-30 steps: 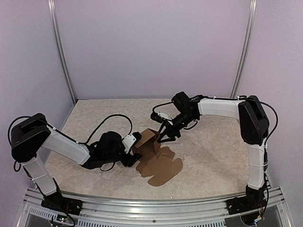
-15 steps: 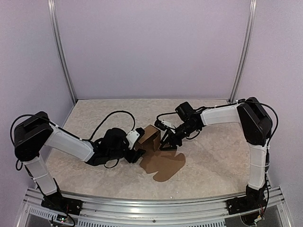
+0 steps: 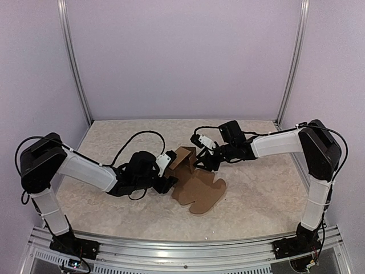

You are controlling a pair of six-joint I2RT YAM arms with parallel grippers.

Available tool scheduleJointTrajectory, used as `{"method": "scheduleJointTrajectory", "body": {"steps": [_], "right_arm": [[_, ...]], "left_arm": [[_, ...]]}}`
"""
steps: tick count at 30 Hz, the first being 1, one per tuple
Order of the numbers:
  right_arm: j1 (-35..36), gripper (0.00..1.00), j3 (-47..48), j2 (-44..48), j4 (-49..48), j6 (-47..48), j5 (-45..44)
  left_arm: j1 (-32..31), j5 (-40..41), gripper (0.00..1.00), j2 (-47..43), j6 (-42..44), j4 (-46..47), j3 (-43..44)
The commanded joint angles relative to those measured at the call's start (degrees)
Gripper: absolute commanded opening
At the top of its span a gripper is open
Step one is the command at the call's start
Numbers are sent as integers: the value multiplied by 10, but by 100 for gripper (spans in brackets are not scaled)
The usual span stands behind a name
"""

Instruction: Fold the paper box

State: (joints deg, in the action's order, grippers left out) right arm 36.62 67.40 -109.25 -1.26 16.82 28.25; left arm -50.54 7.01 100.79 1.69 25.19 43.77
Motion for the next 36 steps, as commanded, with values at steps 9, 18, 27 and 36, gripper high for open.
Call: {"method": "scheduleJointTrajectory", "body": {"steps": [9, 18, 27, 36], "right_arm": [[9, 44, -3, 6, -33, 2, -44], [24, 42, -21, 36, 21, 13, -80], [19, 42, 2, 24, 15, 32, -126], [18, 51, 21, -17, -13, 95, -76]], "left_arm": [[-4, -11, 66, 42, -1, -57, 40], [1, 10, 65, 47, -9, -69, 45], [4, 3, 65, 43, -6, -67, 40], [4, -16, 65, 41, 12, -65, 39]]}}
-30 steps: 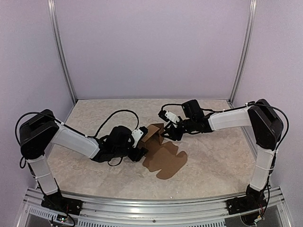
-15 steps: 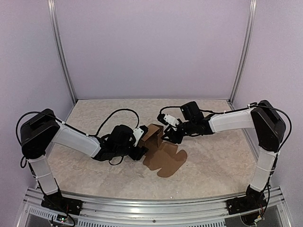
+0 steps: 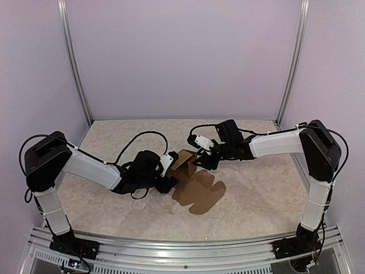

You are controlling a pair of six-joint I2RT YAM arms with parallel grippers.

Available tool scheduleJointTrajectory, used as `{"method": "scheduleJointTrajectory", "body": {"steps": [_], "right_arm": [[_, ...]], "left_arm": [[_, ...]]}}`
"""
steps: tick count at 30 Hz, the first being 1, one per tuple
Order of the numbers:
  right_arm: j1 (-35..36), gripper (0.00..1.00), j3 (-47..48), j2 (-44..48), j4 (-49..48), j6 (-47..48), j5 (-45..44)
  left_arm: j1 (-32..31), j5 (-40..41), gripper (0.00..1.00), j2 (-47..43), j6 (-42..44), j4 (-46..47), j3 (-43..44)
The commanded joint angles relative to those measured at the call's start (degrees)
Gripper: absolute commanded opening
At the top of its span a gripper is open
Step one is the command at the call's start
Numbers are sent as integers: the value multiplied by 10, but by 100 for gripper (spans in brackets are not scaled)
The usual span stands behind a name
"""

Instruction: Fold the paper box

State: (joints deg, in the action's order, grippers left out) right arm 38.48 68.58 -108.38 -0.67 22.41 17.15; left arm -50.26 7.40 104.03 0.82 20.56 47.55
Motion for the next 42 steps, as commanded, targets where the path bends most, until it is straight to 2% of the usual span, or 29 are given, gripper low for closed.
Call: {"method": "scheduleJointTrajectory", "body": {"steps": [1, 10, 17, 22, 26, 32, 37, 40, 42], "right_arm": [[-1, 51, 9, -29, -31, 46, 48], [-1, 44, -4, -47, -131, 15, 91], [0, 38, 3, -71, -163, -40, 66], [0, 48, 10, -80, -144, -7, 118], [-1, 47, 12, -74, -118, 33, 153], [-9, 51, 46, -90, -70, 86, 192], [-12, 51, 79, -121, -80, 49, 146], [-13, 53, 74, -127, -95, 23, 142], [-14, 51, 61, -124, -111, 4, 134]], "left_arm": [[1, -22, 65, 10, 22, -18, 1], [2, -37, 65, 10, 28, -15, 9], [5, -58, 65, 8, 18, -15, 18], [14, -70, 65, 0, 12, -30, 22], [25, -95, 64, -8, 11, -45, 19], [39, -158, 64, -24, 25, -34, 1], [49, -193, 63, -23, 27, -27, 3], [50, -196, 63, -21, 24, -28, 9], [52, -195, 63, -21, 19, -29, 13]]}}
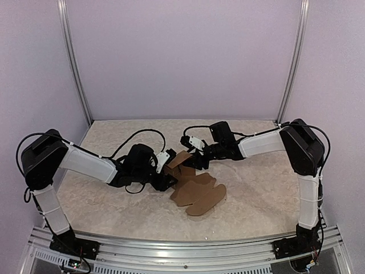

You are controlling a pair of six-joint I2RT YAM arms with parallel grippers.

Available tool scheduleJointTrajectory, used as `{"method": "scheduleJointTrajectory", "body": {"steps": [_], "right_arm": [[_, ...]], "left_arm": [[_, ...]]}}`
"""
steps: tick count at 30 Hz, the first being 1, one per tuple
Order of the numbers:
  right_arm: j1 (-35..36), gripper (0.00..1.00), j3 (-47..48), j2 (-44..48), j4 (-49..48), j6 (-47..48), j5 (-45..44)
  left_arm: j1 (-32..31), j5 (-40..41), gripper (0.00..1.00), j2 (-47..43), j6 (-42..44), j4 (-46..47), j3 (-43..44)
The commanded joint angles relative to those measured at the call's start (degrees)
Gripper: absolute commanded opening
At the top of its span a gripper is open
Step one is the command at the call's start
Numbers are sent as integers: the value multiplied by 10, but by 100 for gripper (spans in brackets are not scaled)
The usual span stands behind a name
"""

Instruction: Fold the paper box

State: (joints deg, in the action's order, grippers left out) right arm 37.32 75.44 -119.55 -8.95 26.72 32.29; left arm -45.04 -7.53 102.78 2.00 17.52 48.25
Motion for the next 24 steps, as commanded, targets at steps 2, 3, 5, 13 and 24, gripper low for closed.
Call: {"method": "scheduleJointTrajectory", "body": {"steps": [2, 3, 5, 13, 24], "right_arm": [[-2, 46, -20, -6, -44, -63, -43], [-3, 43, -29, -1, -54, -80, -59], [-4, 41, -48, 10, -73, -110, -77], [3, 32, -42, 5, -54, -190, -96], [29, 5, -39, 21, -55, -190, -197]], "left_arm": [[0, -38, 63, -8, -6, -1, 10], [0, -35, 63, -7, -14, -3, 12], [1, -26, 63, -7, -36, -4, 17], [-1, -17, 64, -9, -121, 28, 19], [-34, -10, 65, 3, -148, 14, 50]]}}
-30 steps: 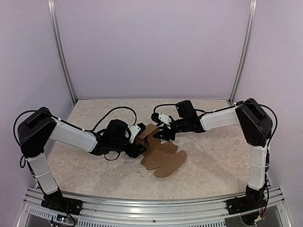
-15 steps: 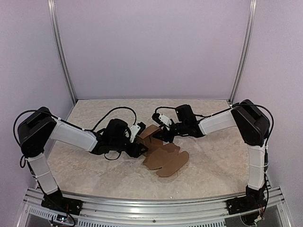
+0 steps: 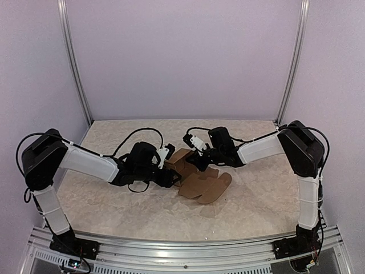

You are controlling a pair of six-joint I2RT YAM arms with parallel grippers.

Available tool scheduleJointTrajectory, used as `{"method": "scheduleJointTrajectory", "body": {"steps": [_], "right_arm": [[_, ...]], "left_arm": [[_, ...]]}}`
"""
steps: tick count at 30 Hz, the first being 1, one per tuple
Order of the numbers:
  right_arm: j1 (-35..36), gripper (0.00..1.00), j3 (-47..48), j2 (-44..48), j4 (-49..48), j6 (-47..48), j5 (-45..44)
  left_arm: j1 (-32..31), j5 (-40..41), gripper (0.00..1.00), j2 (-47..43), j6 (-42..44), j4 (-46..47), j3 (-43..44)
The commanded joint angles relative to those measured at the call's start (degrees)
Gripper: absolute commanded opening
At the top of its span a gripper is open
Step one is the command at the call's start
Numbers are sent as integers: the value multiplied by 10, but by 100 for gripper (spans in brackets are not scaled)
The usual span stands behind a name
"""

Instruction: Fold the paper box

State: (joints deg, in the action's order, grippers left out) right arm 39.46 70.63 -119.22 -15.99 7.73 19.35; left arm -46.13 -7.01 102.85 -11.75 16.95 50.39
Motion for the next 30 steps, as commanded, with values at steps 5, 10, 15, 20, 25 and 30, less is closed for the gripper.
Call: {"method": "scheduleJointTrajectory", "body": {"steps": [5, 10, 15, 20, 25, 30], "right_arm": [[8, 4, 2, 27, 23, 2, -68], [8, 4, 0, 40, 33, 0, -82], [12, 18, 11, 50, 49, -29, -84], [22, 20, 12, 50, 49, -25, -66], [22, 16, -1, 41, 45, -2, -38], [20, 15, -38, 42, 25, 51, 11]], "left_arm": [[-32, 5, 68, -12, -21, 8, 27], [-44, 28, 70, -42, -30, 3, 10], [-57, 42, 71, -73, -48, 10, -4], [-62, 47, 70, -70, -59, 13, 0], [-63, 61, 70, -66, -55, -11, 0], [-65, 46, 75, -104, -31, -103, 1]]}}
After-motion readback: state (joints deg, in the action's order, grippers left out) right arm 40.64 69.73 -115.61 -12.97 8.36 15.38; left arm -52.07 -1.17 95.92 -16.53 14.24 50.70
